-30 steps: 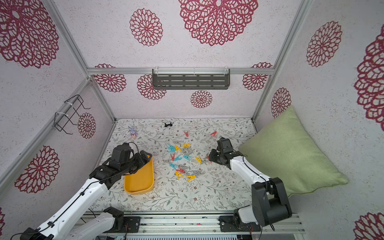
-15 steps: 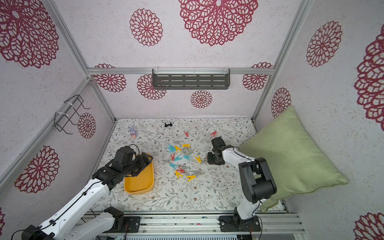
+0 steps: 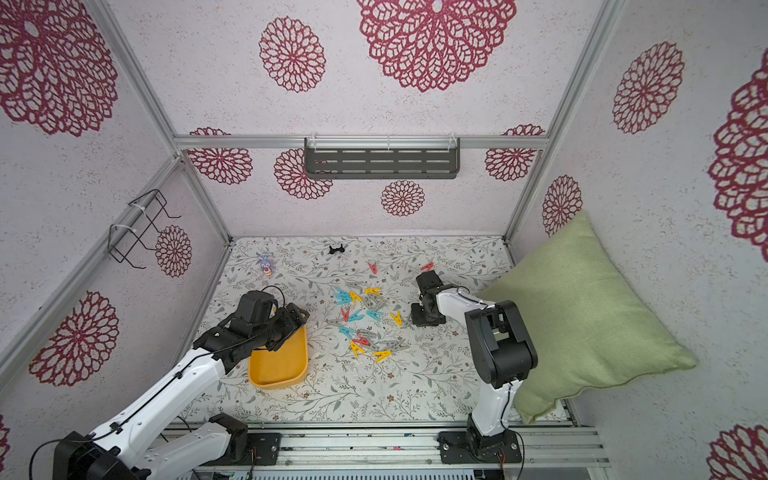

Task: Put the clothespins into the storage box
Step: Pick up the clothespin from the center of the board.

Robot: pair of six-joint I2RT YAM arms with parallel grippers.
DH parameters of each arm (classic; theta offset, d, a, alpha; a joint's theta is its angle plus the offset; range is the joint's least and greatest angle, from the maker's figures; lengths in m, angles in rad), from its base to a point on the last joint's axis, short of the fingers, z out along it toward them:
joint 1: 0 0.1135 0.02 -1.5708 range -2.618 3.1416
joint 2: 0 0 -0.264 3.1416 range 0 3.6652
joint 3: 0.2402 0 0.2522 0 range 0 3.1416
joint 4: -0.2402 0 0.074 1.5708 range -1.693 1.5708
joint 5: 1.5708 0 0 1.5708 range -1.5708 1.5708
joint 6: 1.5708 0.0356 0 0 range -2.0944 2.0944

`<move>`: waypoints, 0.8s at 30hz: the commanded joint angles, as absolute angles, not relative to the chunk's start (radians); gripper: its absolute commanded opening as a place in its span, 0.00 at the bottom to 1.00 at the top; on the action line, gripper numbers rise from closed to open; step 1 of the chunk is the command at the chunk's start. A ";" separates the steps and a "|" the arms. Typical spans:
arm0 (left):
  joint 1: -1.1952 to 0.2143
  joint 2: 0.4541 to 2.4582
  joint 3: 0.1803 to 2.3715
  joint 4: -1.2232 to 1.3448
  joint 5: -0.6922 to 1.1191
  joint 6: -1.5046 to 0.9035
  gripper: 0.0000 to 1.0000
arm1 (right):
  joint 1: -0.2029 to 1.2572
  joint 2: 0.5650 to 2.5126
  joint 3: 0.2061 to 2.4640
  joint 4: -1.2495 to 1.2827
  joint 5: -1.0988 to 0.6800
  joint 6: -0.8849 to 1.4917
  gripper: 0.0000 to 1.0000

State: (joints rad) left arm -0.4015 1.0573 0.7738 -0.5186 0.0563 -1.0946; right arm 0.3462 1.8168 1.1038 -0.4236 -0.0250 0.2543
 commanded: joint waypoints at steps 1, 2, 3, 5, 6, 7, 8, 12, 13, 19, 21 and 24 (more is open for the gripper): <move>-0.411 1.063 0.799 -0.497 0.036 -1.100 0.82 | 0.353 1.844 1.127 -0.448 -0.014 0.230 0.19; -0.411 1.063 0.799 -0.497 0.032 -1.100 0.82 | 0.352 1.849 1.129 -0.448 -0.018 0.229 0.17; -0.410 1.063 0.801 -0.498 0.032 -1.100 0.82 | 0.354 1.852 1.133 -0.449 -0.020 0.227 0.14; -0.411 1.064 0.805 -0.499 0.029 -1.098 0.82 | 0.355 1.850 1.138 -0.454 -0.016 0.226 0.09; -0.411 1.067 0.809 -0.501 0.028 -1.096 0.82 | 0.357 1.844 1.138 -0.456 -0.013 0.229 0.07; -0.408 1.067 0.815 -0.504 0.028 -1.093 0.83 | 0.357 1.834 1.141 -0.461 -0.009 0.231 0.06; -0.408 1.070 0.821 -0.508 0.025 -1.090 0.83 | 0.359 1.826 1.145 -0.466 -0.007 0.234 0.03; -0.392 1.076 0.857 -0.539 0.026 -1.066 0.83 | 0.372 1.780 1.183 -0.499 0.009 0.241 0.00; -0.382 1.078 0.867 -0.548 0.032 -1.058 0.83 | 0.380 1.773 1.201 -0.512 0.012 0.241 0.00; -0.306 1.044 0.908 -0.631 0.048 -1.026 0.84 | 0.491 1.755 1.331 -0.575 0.003 0.250 0.00; -0.279 1.018 0.913 -0.663 0.050 -1.021 0.84 | 0.541 1.762 1.371 -0.585 -0.011 0.259 0.00; -0.230 0.973 0.914 -0.729 0.050 -1.019 0.84 | 0.632 1.784 1.434 -0.591 -0.041 0.268 0.00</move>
State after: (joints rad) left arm -0.2668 1.0164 0.8898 -0.6392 0.0441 -1.0435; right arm 0.5602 1.8130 1.3766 -0.5472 -0.0097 0.2470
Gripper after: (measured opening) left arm 0.839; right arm 0.071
